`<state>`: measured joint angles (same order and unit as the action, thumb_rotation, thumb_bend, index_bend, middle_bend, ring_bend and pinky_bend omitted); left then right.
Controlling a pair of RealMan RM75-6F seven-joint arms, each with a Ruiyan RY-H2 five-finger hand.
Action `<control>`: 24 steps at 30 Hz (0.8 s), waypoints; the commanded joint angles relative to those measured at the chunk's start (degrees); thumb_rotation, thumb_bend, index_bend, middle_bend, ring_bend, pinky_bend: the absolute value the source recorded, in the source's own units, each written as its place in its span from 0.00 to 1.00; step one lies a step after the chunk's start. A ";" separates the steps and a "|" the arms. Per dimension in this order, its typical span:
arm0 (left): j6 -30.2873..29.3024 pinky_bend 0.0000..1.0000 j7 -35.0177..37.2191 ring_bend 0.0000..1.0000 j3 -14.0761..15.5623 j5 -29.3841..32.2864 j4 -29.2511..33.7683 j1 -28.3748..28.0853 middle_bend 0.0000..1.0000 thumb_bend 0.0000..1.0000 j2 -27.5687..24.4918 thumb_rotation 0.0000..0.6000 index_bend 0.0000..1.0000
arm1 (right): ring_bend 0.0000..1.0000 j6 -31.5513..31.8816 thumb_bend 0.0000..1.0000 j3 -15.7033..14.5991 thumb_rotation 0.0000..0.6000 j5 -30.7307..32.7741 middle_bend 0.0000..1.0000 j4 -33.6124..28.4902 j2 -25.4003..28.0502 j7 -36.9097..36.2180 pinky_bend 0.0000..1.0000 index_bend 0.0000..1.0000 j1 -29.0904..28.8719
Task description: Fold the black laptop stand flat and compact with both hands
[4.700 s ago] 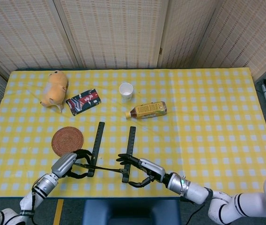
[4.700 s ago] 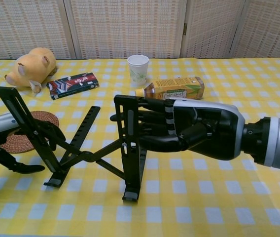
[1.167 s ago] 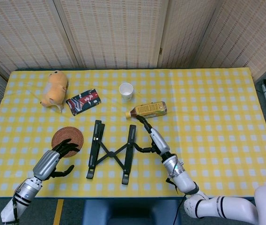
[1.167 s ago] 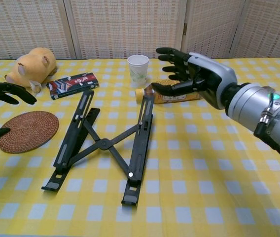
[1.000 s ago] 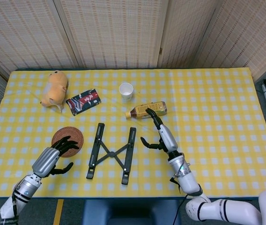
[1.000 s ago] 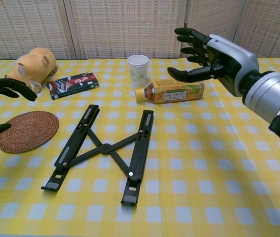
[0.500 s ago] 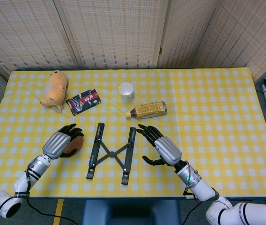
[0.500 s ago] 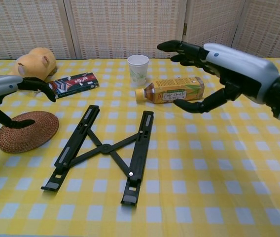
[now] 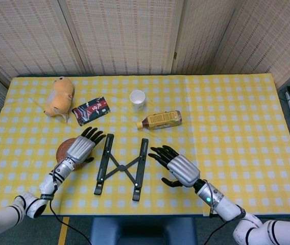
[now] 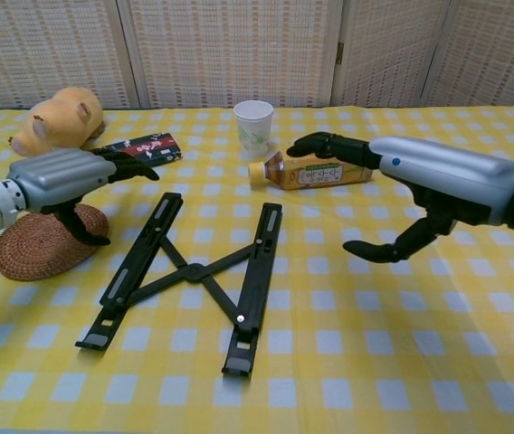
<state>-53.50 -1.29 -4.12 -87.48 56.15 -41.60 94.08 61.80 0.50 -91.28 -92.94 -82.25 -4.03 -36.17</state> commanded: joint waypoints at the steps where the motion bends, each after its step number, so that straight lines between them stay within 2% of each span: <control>1: 1.25 0.06 -1.50 0.00 -0.51 0.92 -2.13 -1.26 0.09 0.21 2.25 1.00 0.11 | 0.00 0.12 0.39 0.30 1.00 0.07 0.00 0.93 -0.95 2.38 0.00 0.00 0.05; 8: 3.22 0.04 -5.56 0.00 -1.57 4.02 -3.25 -2.09 0.06 0.21 4.65 1.00 0.08 | 0.00 1.60 0.38 0.44 1.00 -0.72 0.01 3.47 -2.70 10.47 0.00 0.00 0.69; 10: 3.67 0.02 -5.63 0.00 -1.93 5.12 -2.32 -1.98 0.05 0.21 4.70 1.00 0.07 | 0.05 2.41 0.37 0.49 1.00 -1.54 0.07 4.41 -3.16 12.70 0.00 0.00 0.83; 12: 3.88 0.01 -5.39 0.00 -2.28 5.97 -1.34 -1.89 0.04 0.21 4.64 1.00 0.06 | 0.16 3.23 0.34 0.53 1.00 -2.61 0.20 5.72 -3.80 14.23 0.01 0.02 0.81; 14: 4.52 0.01 -4.74 0.00 -2.62 7.21 0.09 -1.68 0.04 0.21 4.53 1.00 0.05 | 0.28 3.92 0.31 0.58 1.00 -3.83 0.32 7.46 -4.75 15.08 0.09 0.12 0.59; 16: 5.62 0.00 -4.32 0.00 -2.99 8.60 1.63 -1.66 0.03 0.21 4.26 1.00 0.04 | 0.38 4.23 0.27 0.58 1.00 -4.89 0.43 9.31 -5.83 15.13 0.23 0.26 0.19; 19: 7.07 0.00 -4.44 0.00 -3.46 10.47 3.32 -1.78 0.01 0.21 3.95 1.00 0.02 | 0.49 4.83 0.24 0.40 1.00 -6.76 0.54 12.88 -7.88 15.05 0.39 0.39 -0.50; 24: 7.37 0.00 -4.93 0.00 -3.78 11.99 4.49 -1.81 0.01 0.21 4.18 1.00 0.02 | 0.53 4.93 0.22 -0.62 1.00 -9.48 0.58 19.10 -11.69 15.17 0.44 0.43 -1.67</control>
<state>-46.20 -6.13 -7.84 -75.58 60.54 -43.39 98.24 66.49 0.43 -99.28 -76.28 -92.07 10.99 -37.12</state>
